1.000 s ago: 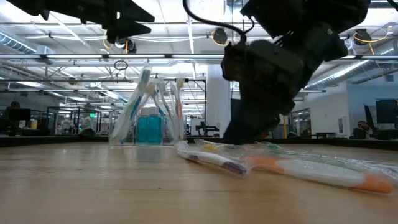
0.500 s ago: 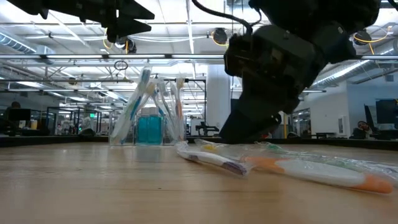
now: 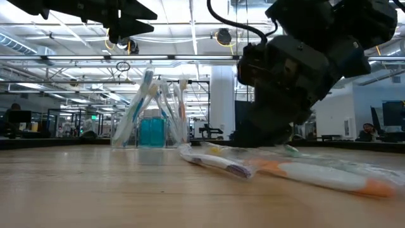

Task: Pick & Place toothbrushing station
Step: Put the orange toothbrush into the transparent organizer

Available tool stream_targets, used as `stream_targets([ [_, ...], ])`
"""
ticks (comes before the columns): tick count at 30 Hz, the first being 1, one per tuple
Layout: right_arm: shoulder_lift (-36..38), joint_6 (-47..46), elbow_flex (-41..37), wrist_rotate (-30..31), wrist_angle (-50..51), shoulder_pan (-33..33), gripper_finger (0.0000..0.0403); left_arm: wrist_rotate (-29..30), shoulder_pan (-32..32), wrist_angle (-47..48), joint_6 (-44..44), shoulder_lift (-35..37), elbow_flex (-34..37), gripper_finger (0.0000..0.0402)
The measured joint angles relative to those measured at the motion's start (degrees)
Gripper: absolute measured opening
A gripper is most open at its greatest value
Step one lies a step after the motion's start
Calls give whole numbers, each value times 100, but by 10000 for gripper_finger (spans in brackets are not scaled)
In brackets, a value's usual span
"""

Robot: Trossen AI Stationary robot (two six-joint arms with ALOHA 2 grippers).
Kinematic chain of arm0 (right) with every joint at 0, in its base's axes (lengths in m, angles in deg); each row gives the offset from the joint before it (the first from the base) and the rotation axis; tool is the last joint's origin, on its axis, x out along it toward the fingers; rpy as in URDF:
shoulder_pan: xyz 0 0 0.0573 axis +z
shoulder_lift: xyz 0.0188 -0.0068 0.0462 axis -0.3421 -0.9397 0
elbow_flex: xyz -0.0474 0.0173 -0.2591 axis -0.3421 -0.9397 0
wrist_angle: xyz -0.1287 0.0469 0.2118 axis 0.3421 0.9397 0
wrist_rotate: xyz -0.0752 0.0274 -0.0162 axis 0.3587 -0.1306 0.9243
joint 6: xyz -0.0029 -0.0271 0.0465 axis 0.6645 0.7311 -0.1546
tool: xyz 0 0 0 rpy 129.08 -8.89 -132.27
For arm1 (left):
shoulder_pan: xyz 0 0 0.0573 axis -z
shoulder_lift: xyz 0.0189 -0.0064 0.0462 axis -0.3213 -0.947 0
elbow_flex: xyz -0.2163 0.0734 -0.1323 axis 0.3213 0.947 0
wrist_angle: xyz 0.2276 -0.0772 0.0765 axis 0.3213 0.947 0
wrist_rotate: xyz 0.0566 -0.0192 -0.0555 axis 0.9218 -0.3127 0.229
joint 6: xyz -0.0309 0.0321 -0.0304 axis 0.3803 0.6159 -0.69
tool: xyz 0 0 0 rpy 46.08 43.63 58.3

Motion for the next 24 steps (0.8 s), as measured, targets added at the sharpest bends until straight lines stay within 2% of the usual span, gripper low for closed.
stream_targets([
  [3, -209, 227, 6, -77, -348, 0, 72, 0, 0, -1, -14, 0, 0, 230],
  [7, -653, 261, 126, -418, -875, -19, 17, 2, 0, 0, -13, 0, 0, 230],
  [11, -806, 317, 164, -722, -1185, -145, 9, 2, 0, 8, -13, 0, 0, 230],
  [16, -458, 640, 133, -720, -713, -268, 2, 2, 0, 21, -11, 0, 0, 230],
  [24, 591, 1561, 140, 162, -15, -432, 1, 4, 0, 19, 7, 0, 0, 230],
])
